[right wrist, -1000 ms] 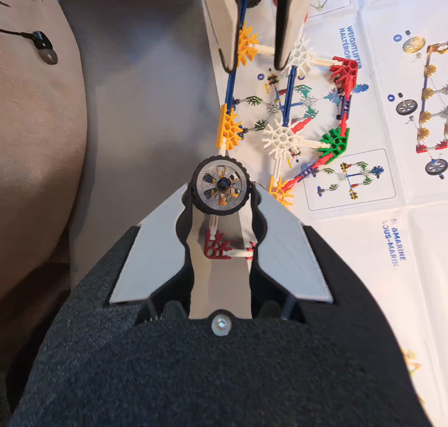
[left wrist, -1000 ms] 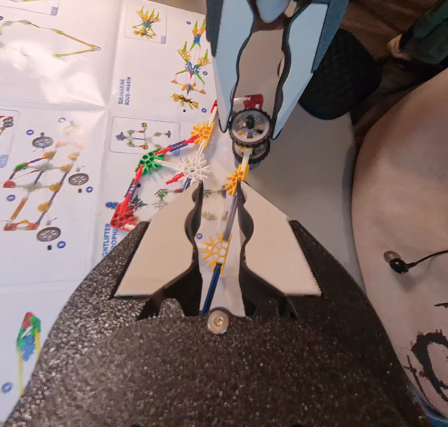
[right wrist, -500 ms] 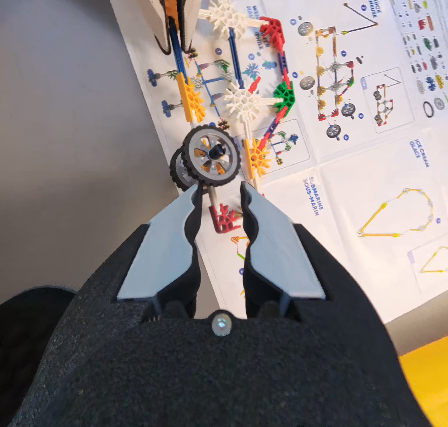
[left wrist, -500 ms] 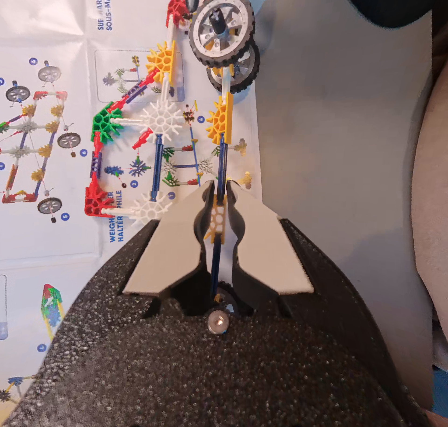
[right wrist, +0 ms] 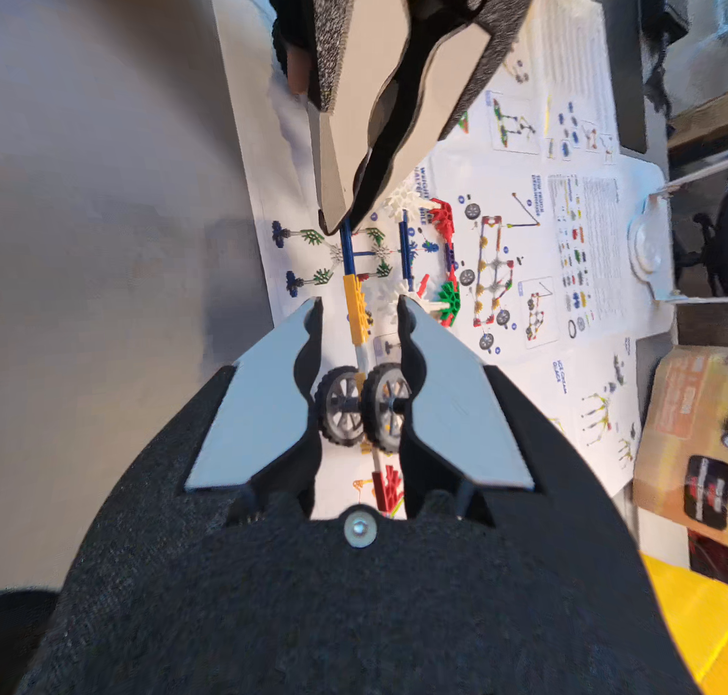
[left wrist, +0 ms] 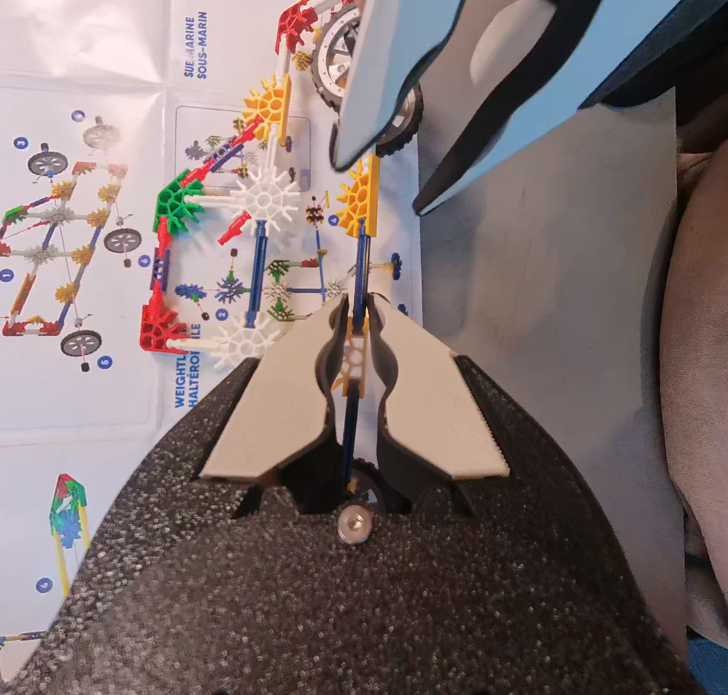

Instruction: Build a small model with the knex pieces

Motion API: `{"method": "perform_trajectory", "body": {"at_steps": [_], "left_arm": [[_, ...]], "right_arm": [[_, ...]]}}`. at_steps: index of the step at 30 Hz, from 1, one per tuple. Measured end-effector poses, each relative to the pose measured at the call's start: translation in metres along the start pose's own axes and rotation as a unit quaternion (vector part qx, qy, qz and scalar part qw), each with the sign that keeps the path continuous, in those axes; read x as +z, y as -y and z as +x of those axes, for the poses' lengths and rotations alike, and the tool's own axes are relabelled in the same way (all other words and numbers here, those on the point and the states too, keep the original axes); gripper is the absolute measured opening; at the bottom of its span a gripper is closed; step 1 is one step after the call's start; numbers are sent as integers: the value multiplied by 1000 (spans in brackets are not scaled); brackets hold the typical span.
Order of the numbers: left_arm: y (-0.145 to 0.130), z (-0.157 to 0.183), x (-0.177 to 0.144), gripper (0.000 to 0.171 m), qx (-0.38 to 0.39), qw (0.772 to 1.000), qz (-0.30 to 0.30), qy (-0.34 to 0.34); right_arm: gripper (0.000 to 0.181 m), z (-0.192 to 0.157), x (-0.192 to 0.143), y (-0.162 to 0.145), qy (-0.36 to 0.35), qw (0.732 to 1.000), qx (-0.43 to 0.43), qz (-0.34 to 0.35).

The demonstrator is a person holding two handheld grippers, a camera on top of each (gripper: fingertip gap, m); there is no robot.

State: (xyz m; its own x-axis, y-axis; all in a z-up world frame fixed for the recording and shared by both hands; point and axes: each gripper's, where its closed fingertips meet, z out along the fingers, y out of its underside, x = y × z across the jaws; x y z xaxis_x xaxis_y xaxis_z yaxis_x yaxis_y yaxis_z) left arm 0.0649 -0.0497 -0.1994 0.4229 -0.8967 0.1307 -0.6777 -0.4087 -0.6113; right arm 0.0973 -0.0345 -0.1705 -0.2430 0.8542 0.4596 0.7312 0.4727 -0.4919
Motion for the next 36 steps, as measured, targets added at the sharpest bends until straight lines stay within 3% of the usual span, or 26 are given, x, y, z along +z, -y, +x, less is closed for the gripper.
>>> {"method": "perform_trajectory", "body": {"at_steps": [2, 4, 8, 11, 17, 24, 30, 36], "left_arm": [[-1, 2, -1, 4, 16, 1000, -3, 11], [-2, 1, -2, 4, 26, 999, -6, 23], [-3, 0, 0, 5, 34, 999, -7, 26], [6, 3, 3, 18, 44, 999, 4, 25], [6, -6, 14, 3, 108, 989, -38, 98], [1, -3, 14, 3, 146, 983, -55, 101], [7, 22, 19, 6, 201, 976, -48, 63], [12, 45, 20, 6, 248, 969, -5, 5]], "right_arm": [[28, -5, 14, -7, 24, 998, -42, -43], [7, -6, 22, -13, 35, 993, -82, -72], [6, -8, 27, -15, 57, 993, -77, -71], [6, -6, 27, -14, 64, 996, -46, -44], [6, -4, 25, -11, 93, 995, 19, -1], [5, -10, 30, -12, 77, 995, -52, -25], [3, -28, 15, -14, 235, 972, 0, 10], [3, -48, -2, -12, 415, 906, 71, 33]]}}
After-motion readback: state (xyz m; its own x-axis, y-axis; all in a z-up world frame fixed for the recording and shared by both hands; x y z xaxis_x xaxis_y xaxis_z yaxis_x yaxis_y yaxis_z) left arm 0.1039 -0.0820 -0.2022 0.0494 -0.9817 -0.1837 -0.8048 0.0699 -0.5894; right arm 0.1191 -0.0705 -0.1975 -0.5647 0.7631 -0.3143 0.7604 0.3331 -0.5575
